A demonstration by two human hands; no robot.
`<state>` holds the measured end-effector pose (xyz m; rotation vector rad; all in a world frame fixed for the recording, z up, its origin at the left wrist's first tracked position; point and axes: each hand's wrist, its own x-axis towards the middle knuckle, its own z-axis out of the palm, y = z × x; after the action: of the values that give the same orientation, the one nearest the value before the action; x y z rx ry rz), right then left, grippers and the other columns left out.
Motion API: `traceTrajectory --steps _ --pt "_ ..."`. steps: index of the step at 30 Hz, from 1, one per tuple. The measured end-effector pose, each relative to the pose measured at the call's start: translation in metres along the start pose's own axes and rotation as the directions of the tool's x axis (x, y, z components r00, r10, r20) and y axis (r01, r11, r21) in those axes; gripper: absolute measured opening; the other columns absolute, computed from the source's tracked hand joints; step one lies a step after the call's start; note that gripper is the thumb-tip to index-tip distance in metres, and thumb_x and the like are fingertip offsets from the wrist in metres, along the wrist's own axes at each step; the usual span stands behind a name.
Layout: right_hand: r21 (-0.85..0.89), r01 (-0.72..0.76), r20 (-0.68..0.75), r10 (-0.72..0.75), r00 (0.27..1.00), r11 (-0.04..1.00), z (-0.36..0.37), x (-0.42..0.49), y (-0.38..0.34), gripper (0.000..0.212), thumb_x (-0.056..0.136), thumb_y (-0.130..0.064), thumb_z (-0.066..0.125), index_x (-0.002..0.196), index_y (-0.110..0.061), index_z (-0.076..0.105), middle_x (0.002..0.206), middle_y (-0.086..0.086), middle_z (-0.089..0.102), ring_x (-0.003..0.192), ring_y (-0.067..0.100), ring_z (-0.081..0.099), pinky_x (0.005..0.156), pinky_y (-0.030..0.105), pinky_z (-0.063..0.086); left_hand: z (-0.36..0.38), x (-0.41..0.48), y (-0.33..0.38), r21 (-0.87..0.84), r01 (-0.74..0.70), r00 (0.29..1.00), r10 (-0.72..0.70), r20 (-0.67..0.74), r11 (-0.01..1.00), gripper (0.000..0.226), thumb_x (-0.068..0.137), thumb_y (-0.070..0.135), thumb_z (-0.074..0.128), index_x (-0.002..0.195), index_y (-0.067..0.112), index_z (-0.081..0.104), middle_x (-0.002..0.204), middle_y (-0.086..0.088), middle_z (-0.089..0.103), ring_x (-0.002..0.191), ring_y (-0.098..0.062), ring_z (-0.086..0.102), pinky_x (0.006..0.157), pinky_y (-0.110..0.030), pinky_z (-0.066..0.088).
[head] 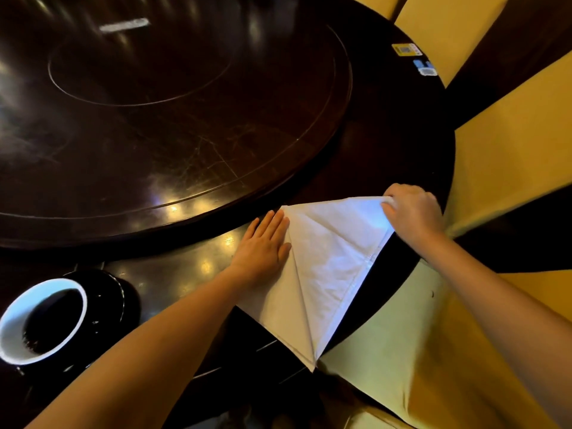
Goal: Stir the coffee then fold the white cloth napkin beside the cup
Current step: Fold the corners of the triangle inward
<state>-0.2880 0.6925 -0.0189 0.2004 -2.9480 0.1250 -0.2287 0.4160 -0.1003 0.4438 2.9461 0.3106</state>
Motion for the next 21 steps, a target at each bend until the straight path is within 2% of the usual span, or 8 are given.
traceTrajectory --steps 6,8,11,14,19,21 --pt "0.217 0.341 0.014 -0.352 0.936 0.915 -0.011 -0.095 -0.071 0.008 0.075 -0.013 0.071 0.079 -0.011 0.065 0.069 0.008 0.066 0.065 0.030 0.063 0.055 0.033 0.049 -0.001 0.002 0.001 0.026 0.036 0.999 -0.037 0.039 0.999 0.056 0.098 0.041 0.015 0.147 0.018 0.000 0.157 -0.001 -0.003 0.143 -0.015 -0.010 0.117 -0.036 -0.005" --pt "0.259 0.396 0.069 -0.425 0.902 0.881 -0.004 -0.123 -0.083 0.011 0.072 -0.014 0.073 0.077 -0.014 0.063 0.068 0.005 0.065 0.063 0.026 0.062 0.052 0.029 0.047 -0.002 0.002 0.003 0.039 0.052 0.997 -0.054 0.058 0.998 0.056 0.098 0.042 0.014 0.146 0.019 -0.002 0.157 0.000 -0.005 0.143 -0.015 -0.011 0.117 -0.037 -0.005" --pt "0.265 0.436 0.163 -0.485 0.859 0.860 0.011 -0.151 -0.092 0.013 0.074 -0.020 0.071 0.074 -0.018 0.058 0.068 0.002 0.062 0.064 0.024 0.060 0.050 0.031 0.046 -0.003 0.001 0.004 0.057 0.060 0.995 -0.064 0.073 0.997 0.057 0.098 0.044 0.013 0.146 0.019 -0.003 0.157 0.000 -0.006 0.143 -0.016 -0.011 0.117 -0.037 -0.005" --pt "0.310 0.416 0.218 -0.490 0.844 0.855 0.021 -0.169 -0.093 0.012 0.077 -0.025 0.069 0.081 -0.018 0.060 0.077 0.002 0.064 0.070 0.023 0.061 0.055 0.032 0.049 -0.003 0.001 0.004 0.061 0.058 0.996 -0.062 0.066 0.996 0.057 0.098 0.043 0.014 0.146 0.018 -0.003 0.157 -0.001 -0.006 0.143 -0.016 -0.010 0.118 -0.037 -0.004" --pt "0.459 0.339 0.284 -0.497 0.820 0.821 0.019 -0.189 -0.088 0.026 0.085 -0.025 0.061 0.109 -0.015 0.059 0.107 0.005 0.062 0.099 0.023 0.057 0.081 0.032 0.050 -0.004 0.000 0.004 0.053 0.057 0.996 -0.061 0.069 0.997 0.057 0.098 0.043 0.014 0.146 0.018 -0.003 0.157 -0.001 -0.005 0.143 -0.017 -0.009 0.118 -0.038 -0.003" --pt "0.474 0.362 0.280 -0.527 0.803 0.803 0.015 -0.196 -0.087 0.030 0.086 -0.030 0.058 0.113 -0.017 0.056 0.113 0.002 0.060 0.102 0.020 0.054 0.084 0.030 0.049 -0.006 0.000 0.005 0.045 0.058 0.995 -0.061 0.075 0.997 0.057 0.098 0.043 0.015 0.146 0.018 -0.001 0.158 -0.002 -0.003 0.143 -0.017 -0.008 0.118 -0.037 -0.002"
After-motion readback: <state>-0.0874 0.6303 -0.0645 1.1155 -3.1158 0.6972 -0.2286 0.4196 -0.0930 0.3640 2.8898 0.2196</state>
